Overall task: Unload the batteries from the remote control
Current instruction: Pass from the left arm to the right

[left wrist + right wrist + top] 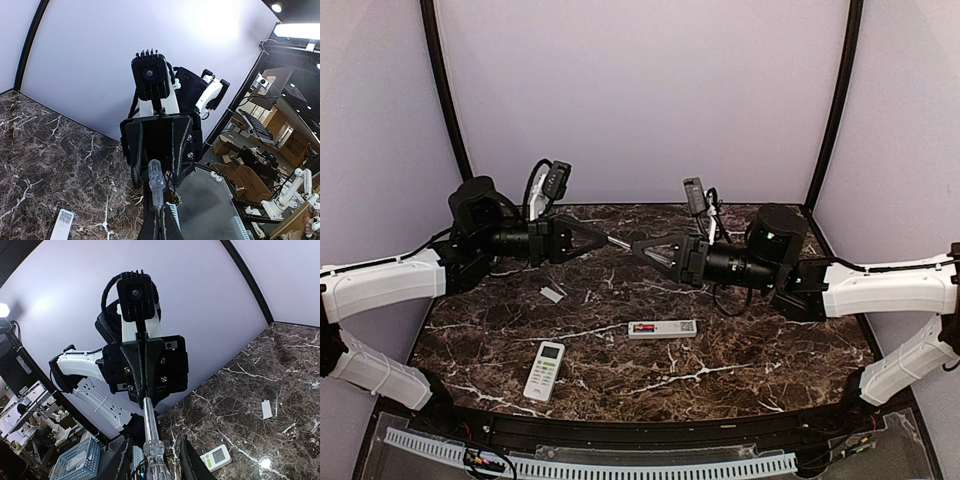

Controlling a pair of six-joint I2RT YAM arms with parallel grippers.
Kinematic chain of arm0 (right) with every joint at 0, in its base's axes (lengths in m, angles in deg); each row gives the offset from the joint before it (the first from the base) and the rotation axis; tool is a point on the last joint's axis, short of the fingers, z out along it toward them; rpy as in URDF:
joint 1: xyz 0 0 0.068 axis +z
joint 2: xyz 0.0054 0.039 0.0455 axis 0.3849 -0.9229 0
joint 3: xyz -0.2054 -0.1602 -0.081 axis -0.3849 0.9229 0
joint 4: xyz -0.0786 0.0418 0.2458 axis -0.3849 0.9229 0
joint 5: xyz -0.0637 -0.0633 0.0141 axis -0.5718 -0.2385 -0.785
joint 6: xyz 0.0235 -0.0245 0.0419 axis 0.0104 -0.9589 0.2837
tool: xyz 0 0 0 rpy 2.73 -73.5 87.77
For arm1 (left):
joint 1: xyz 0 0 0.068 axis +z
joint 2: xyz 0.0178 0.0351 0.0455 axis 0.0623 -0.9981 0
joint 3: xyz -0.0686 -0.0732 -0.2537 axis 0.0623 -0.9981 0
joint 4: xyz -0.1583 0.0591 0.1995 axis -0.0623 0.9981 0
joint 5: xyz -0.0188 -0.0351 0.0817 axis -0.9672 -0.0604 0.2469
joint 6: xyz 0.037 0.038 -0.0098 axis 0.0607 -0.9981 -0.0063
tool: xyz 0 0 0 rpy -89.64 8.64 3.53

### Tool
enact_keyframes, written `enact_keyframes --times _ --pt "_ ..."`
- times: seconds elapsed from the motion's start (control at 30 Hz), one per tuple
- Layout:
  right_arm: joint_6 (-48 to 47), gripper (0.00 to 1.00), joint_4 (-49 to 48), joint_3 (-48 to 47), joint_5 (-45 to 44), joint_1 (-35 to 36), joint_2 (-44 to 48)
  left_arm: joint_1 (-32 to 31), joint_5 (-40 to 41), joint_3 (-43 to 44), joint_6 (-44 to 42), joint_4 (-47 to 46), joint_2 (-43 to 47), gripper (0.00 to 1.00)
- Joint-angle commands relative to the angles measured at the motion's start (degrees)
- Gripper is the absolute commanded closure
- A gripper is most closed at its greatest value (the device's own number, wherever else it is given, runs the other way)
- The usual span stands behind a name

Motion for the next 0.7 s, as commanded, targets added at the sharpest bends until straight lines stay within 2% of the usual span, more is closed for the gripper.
enact_keyframes --times 0.0,0.37,0.67 --pt "0.1 0.7 -1.1 -1.1 0.4 0.5 -0.5 0.6 -0.4 0.2 -0.5 0.2 0.9 1.0" --pt "0.6 0.77 -1.9 -1.0 0.4 0.5 -1.0 0.8 0.1 -0.1 -0.6 0.2 1.2 1.0" --pt "0.9 0.79 -2.3 -1.1 0.6 0.6 -1.7 0.8 0.4 -0.4 -0.3 -0.4 1.2 1.0"
